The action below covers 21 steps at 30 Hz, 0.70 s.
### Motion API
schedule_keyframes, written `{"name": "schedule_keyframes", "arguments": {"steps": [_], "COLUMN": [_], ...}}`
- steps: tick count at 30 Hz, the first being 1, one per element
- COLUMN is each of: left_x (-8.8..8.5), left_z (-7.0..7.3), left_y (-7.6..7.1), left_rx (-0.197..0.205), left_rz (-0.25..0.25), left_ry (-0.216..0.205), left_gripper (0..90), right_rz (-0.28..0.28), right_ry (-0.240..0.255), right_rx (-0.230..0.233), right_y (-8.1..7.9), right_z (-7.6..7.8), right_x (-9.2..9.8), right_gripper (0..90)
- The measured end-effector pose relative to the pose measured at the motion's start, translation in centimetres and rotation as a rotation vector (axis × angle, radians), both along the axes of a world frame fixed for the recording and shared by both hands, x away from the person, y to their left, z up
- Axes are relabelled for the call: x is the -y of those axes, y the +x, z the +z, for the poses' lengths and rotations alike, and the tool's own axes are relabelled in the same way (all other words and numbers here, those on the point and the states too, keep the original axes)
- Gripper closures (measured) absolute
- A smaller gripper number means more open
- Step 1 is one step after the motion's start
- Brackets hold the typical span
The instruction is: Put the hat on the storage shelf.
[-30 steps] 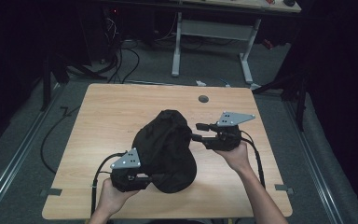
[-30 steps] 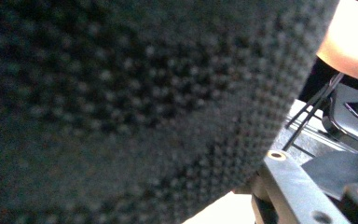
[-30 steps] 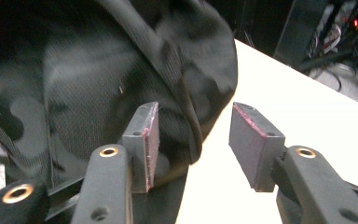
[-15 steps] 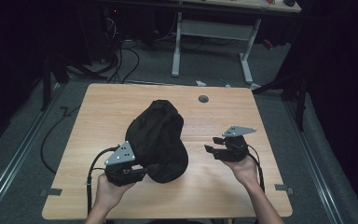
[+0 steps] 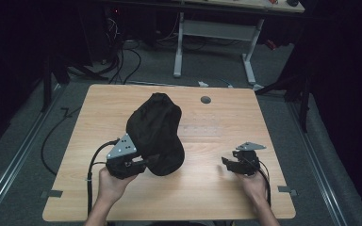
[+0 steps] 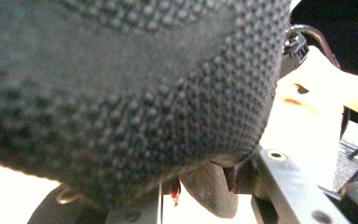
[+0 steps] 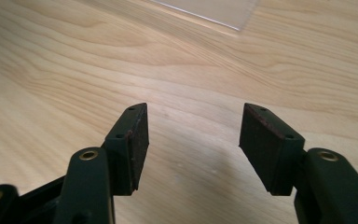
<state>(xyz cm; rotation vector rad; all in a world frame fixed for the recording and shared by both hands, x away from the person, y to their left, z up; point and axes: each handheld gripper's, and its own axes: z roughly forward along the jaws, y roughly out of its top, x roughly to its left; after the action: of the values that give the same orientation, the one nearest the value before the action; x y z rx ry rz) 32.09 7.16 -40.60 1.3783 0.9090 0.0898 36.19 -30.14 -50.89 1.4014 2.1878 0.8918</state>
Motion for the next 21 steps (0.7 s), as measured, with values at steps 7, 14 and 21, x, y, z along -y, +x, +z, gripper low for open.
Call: {"name": "schedule_keyframes", "arguments": {"steps": [7,14,21], "left_x": [0.3,0.5,-0.1], "left_z": [0.3,1.1,1.7], "left_y": [0.5,1.1,2.2], "left_rx": [0.007,0.048,0.087], "left_rz": [0.014,0.05,0.107], "left_ry": [0.022,0.036,0.041], "left_gripper": [71.9,71.9,71.9], "right_rz": [-0.047,-0.053,-0.055], "right_ry": [0.005,-0.01,-0.011], "right_rx": [0.029,0.057,0.057], "right_y": [-0.3,-0.5,-0.5], "right_z": [-1.9,-2.2,-2.2], "right_x": [1.3,1.3,1.3], "right_gripper": [38.9,38.1,38.1]}}
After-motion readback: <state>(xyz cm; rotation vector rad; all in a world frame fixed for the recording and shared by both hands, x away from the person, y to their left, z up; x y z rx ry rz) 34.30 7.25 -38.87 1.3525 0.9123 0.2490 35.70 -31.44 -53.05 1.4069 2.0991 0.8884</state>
